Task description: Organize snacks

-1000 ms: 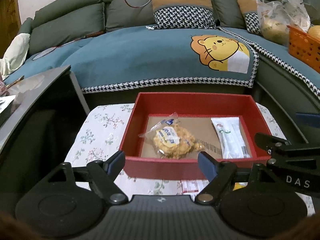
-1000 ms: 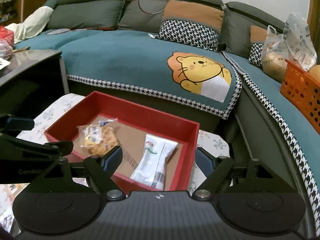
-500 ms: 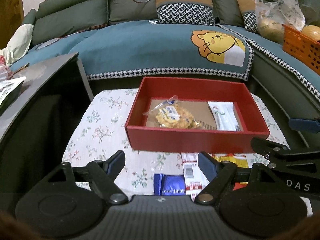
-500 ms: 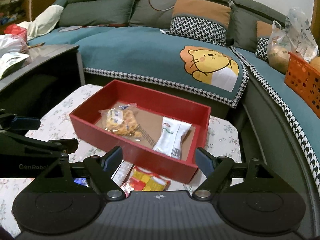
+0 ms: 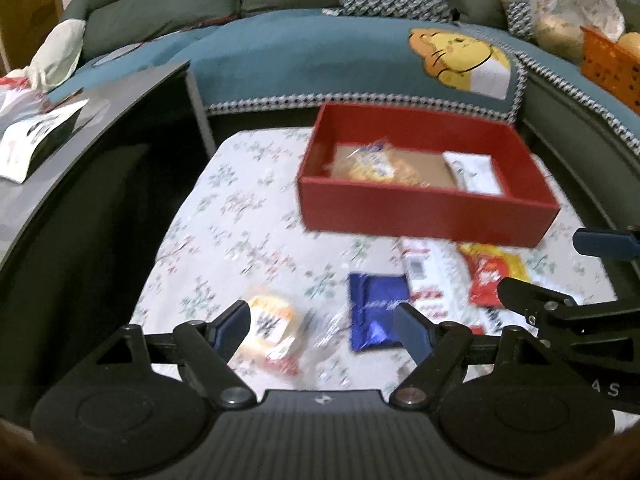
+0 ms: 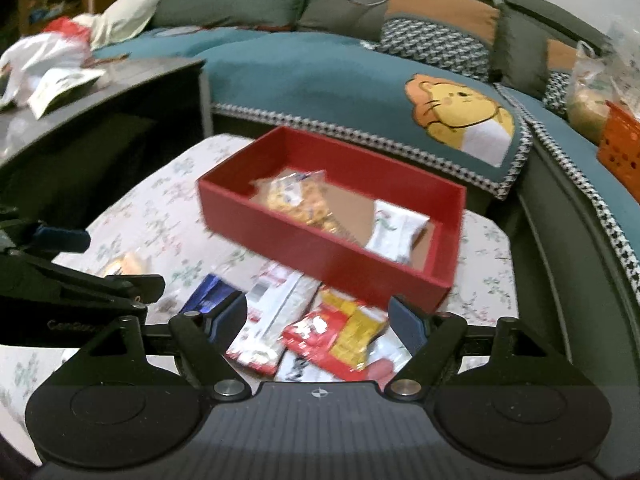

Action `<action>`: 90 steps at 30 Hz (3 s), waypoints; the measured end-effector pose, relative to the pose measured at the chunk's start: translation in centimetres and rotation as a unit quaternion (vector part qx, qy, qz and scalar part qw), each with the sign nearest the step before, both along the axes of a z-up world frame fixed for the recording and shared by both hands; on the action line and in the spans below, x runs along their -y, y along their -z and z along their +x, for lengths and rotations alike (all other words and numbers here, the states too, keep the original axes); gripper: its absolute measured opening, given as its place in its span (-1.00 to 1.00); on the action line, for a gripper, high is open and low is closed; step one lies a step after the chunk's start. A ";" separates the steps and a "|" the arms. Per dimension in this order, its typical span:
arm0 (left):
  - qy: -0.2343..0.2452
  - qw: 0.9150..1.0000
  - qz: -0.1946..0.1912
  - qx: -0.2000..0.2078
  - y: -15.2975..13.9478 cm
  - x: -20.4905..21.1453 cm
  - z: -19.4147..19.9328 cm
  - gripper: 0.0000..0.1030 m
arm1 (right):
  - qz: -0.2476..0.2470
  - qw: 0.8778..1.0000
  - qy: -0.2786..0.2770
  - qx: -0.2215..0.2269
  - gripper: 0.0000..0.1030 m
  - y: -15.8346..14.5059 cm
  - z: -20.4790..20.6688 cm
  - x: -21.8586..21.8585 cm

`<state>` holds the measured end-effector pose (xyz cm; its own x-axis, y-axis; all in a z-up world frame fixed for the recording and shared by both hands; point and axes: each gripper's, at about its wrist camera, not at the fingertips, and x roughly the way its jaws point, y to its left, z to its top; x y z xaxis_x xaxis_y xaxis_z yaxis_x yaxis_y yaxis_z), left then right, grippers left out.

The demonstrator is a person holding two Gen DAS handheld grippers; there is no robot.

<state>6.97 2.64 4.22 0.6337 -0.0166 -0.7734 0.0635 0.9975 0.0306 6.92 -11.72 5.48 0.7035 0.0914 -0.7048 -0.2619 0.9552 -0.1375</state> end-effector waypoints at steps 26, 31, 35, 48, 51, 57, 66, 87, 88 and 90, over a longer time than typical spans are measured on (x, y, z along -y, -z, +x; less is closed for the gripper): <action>-0.081 0.980 -0.069 -0.170 8.2 -4.8 -1.4 1.00 | -0.003 0.998 -0.040 -0.041 0.65 1.2 -0.8 -1.6; -0.071 0.982 -0.071 -0.159 7.6 -4.0 -1.9 0.92 | -0.002 0.999 -0.027 -0.043 0.65 1.2 -0.7 0.0; -0.045 0.985 -0.074 -0.152 7.4 -2.8 -2.2 0.90 | 0.002 0.999 -0.006 -0.045 0.65 1.3 -0.5 1.9; 0.009 0.986 -0.108 -0.125 5.0 0.0 -2.0 0.90 | 0.041 0.994 0.067 -0.078 0.62 2.8 0.4 7.7; 0.018 0.986 -0.116 -0.121 4.6 0.2 -2.1 0.90 | 0.053 0.993 0.079 -0.069 0.62 2.0 1.4 8.4; 0.026 0.982 -0.132 -0.132 4.9 0.2 -1.9 0.90 | 0.080 0.990 0.088 -0.080 0.63 2.1 4.1 9.8; 0.035 0.980 -0.145 -0.135 4.7 0.8 -1.5 0.90 | 0.122 0.979 0.093 -0.136 0.63 4.5 7.4 6.1; 0.039 0.980 -0.145 -0.128 4.4 0.6 -1.6 0.91 | 0.134 0.973 0.078 -0.171 0.25 6.4 6.6 5.9; 0.040 0.981 -0.144 -0.127 4.4 0.6 -1.7 0.91 | 0.133 0.974 0.073 -0.166 0.25 5.9 5.9 5.9; 0.042 0.981 -0.141 -0.124 4.3 0.7 -1.8 0.91 | 0.128 0.977 0.063 -0.159 0.24 5.2 4.7 5.8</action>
<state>5.20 1.93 -0.04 0.4135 -0.2961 -0.8610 0.1155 0.9551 -0.2730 11.62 -17.56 0.31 0.4702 0.2207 -0.8545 -0.1314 0.9749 0.1796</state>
